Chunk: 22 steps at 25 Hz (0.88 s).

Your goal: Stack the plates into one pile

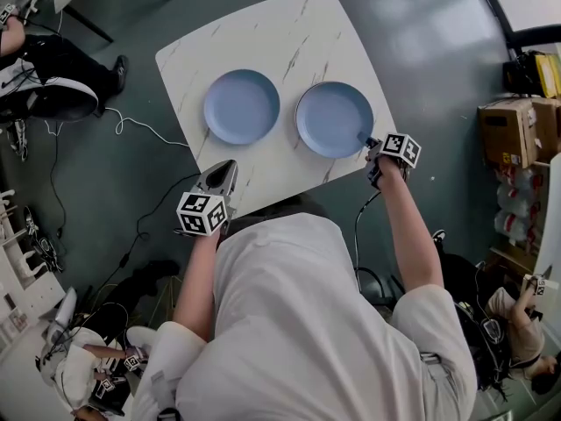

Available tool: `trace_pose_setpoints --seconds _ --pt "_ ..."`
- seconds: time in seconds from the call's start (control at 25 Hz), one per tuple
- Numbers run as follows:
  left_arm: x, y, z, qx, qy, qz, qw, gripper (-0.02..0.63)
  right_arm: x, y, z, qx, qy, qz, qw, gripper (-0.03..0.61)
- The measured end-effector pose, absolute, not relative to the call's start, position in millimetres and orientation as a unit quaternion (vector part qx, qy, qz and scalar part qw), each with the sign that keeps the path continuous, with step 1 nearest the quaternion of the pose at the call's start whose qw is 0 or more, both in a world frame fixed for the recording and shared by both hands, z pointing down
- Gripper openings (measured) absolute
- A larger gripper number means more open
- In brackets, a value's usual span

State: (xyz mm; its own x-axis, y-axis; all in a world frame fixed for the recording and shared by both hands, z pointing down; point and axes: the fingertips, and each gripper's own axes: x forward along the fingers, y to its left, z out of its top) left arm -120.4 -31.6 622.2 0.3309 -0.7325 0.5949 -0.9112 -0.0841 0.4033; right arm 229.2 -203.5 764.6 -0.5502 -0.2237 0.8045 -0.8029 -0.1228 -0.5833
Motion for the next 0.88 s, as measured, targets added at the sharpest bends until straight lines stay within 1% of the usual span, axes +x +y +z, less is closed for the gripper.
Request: trace_pose_setpoints --seconds 0.16,0.6,0.68,0.8,0.88 --pt "-120.3 -30.1 625.7 0.728 -0.561 0.121 0.374 0.014 234.1 -200.3 755.4 0.42 -0.636 0.601 0.242 0.181" --pt "-122.4 -23.6 633.1 0.725 -0.558 0.129 0.382 0.014 226.7 -176.4 751.8 0.403 -0.652 0.597 0.237 0.178" --pt "-124.9 -26.1 636.7 0.723 -0.56 0.134 0.381 0.014 223.2 -172.0 750.8 0.394 -0.659 0.595 0.238 0.161" --pt "-127.3 -30.5 643.1 0.72 -0.557 0.143 0.388 0.014 222.1 -166.0 750.6 0.391 -0.664 0.591 0.237 0.094" --pt "-127.8 -32.1 647.0 0.716 -0.556 0.147 0.395 0.014 220.6 -160.5 748.6 0.382 -0.669 0.596 0.227 0.065"
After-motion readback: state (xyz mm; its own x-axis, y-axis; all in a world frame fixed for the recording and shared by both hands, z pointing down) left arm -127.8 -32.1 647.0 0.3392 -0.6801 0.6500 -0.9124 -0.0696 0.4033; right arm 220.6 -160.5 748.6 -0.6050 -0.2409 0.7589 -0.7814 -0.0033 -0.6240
